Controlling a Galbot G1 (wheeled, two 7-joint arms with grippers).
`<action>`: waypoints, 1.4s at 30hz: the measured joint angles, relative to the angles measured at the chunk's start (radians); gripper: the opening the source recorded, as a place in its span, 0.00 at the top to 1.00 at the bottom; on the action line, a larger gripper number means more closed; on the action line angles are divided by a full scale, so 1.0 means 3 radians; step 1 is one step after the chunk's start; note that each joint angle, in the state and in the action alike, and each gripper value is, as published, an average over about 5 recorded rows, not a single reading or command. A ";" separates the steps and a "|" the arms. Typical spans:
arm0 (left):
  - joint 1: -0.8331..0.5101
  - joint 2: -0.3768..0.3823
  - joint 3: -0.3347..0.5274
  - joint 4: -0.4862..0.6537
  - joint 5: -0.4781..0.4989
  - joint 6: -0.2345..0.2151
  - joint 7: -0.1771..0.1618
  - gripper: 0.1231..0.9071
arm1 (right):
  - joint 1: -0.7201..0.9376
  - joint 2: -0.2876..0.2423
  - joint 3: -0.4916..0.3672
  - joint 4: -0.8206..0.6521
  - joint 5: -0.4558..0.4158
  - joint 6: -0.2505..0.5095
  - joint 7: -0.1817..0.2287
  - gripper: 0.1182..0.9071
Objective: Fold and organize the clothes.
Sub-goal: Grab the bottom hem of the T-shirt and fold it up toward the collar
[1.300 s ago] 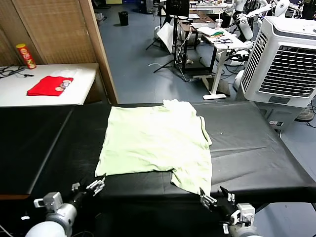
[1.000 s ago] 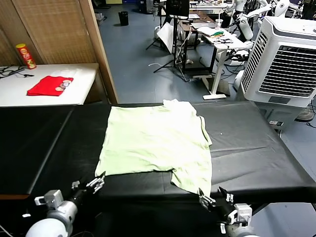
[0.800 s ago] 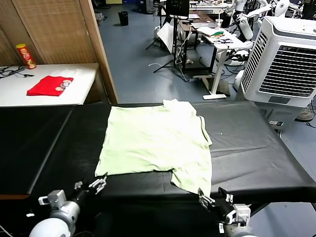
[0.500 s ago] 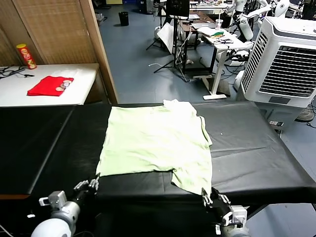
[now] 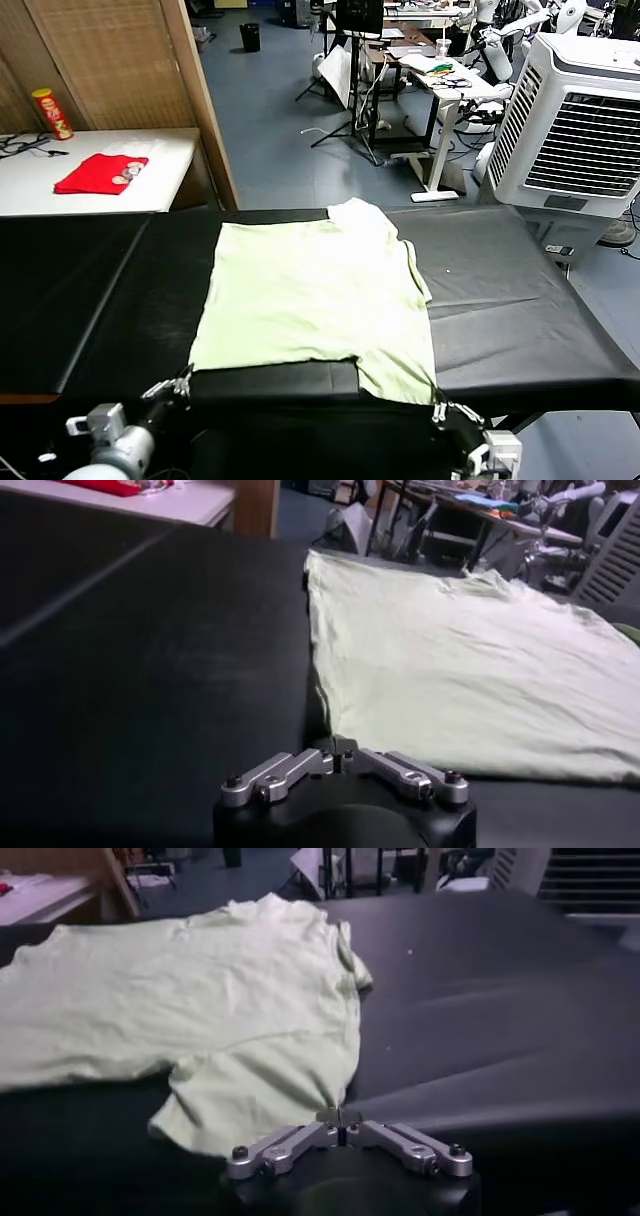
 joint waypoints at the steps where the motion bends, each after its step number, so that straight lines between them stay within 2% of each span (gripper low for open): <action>1: 0.0007 -0.0004 -0.0014 -0.0022 0.0000 -0.0019 -0.0013 1.00 | 0.0028 -0.0013 0.0006 -0.0012 0.0002 0.0057 -0.0032 1.00; 6: -0.0100 -0.0054 -0.0002 -0.0041 0.0087 -0.0179 -0.0018 1.00 | 0.0335 -0.0103 -0.0008 -0.0206 0.0002 0.0371 -0.0161 1.00; 12: -0.0464 -0.0147 0.0156 0.0051 0.0343 -0.0286 -0.0007 1.00 | 0.0938 -0.0258 -0.0116 -0.0731 0.0003 0.0624 -0.0223 1.00; 18: -0.0943 -0.0239 0.0376 0.0300 0.0676 -0.0354 -0.0055 1.00 | 0.1576 -0.0366 -0.0275 -0.1234 0.0020 0.0680 -0.0237 1.00; 24: -0.1266 -0.0269 0.0504 0.0607 0.0853 -0.0437 -0.0057 1.00 | 0.2061 -0.0426 -0.0449 -0.1676 0.0018 0.0716 -0.0245 1.00; 33: -0.1403 -0.0252 0.0533 0.0923 0.1016 -0.0495 -0.0082 1.00 | 0.2501 -0.0416 -0.0583 -0.2182 -0.0014 0.0742 -0.0239 1.00; 42: -0.1450 -0.0265 0.0547 0.1051 0.1118 -0.0487 -0.0119 1.00 | 0.2757 -0.0359 -0.0643 -0.2453 -0.0016 0.0743 -0.0221 1.00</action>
